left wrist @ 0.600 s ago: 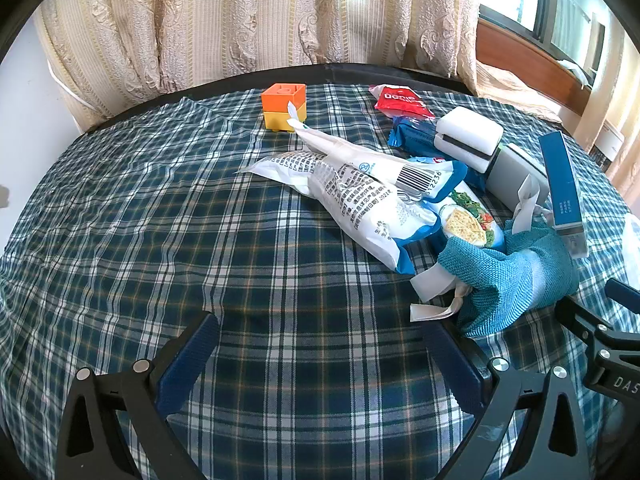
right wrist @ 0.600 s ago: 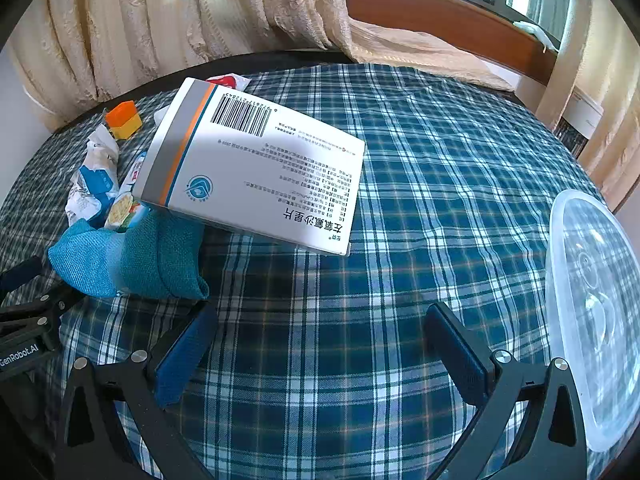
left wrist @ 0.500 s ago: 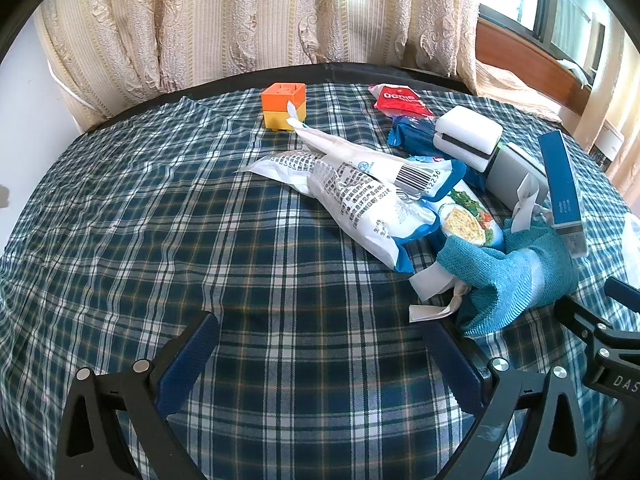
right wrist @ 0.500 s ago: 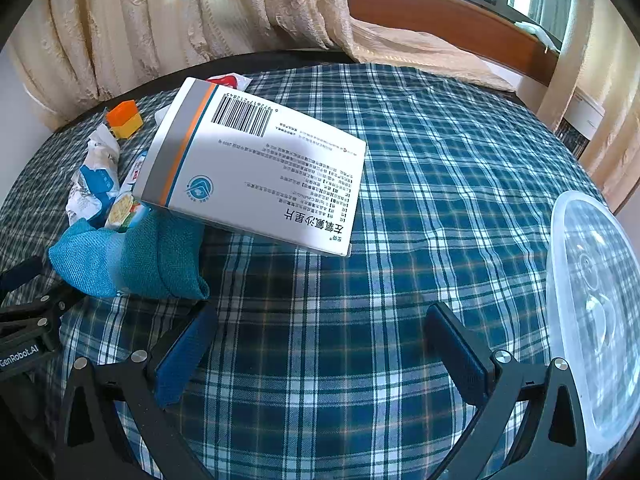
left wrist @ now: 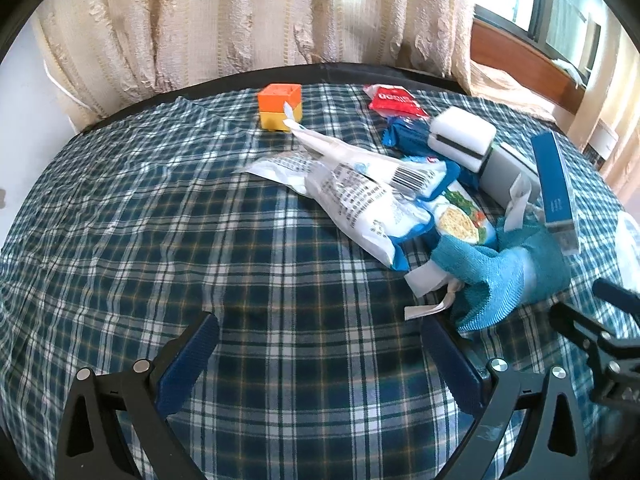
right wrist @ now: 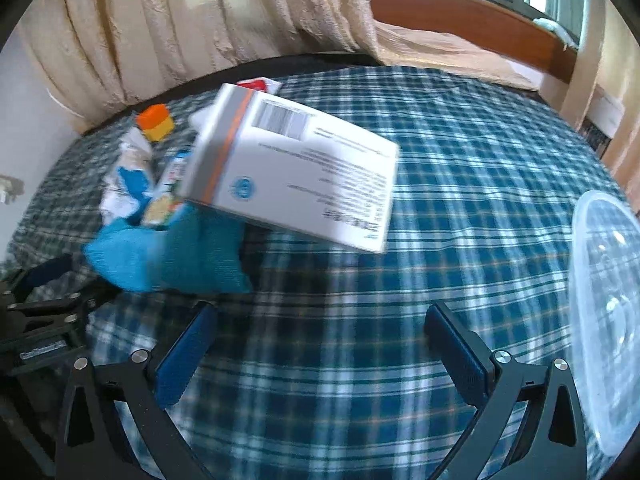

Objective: Organize objects
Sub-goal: 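Grasp the white medicine box with the right gripper and lift it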

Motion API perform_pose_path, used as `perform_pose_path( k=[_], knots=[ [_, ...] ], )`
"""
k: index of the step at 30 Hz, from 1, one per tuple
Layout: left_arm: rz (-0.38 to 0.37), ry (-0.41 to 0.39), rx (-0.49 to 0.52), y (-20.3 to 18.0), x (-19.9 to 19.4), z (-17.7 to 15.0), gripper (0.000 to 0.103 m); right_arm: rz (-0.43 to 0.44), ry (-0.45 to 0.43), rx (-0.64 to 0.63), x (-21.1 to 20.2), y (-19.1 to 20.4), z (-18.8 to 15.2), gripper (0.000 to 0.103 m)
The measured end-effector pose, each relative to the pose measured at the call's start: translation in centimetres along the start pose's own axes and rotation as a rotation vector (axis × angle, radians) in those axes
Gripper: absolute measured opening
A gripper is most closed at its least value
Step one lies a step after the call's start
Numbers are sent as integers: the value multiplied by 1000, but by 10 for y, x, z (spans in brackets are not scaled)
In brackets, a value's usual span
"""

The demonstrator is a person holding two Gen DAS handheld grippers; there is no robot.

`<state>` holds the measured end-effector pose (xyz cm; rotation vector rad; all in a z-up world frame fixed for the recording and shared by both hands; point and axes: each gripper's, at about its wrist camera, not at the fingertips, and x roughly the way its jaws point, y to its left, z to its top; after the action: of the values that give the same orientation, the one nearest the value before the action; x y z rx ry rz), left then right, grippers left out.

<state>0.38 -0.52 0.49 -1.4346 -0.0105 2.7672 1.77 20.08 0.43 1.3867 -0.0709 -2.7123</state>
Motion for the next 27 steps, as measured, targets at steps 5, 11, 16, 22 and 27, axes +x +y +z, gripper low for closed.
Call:
perform_pose_path(
  k=[5,11,16,22,27],
  knots=[
    [-1,-5,-24,6,-5,-1,103,8,-37,-12,-11,9,8,103],
    [-2,-15,-27,7,-9,0,103,26,-71,67,-20,-4,27,103],
    [-4,-13,-33,8,-12,-1,103,41,-115,109,-29,-8,40,103],
    [-7,-15,-44,11,-15,-1,103,81,-146,171,-28,-16,62,103],
    [-8,-28,-42,11,-20,-1,103,66,-175,194,-22,-10,85,103]
  ],
)
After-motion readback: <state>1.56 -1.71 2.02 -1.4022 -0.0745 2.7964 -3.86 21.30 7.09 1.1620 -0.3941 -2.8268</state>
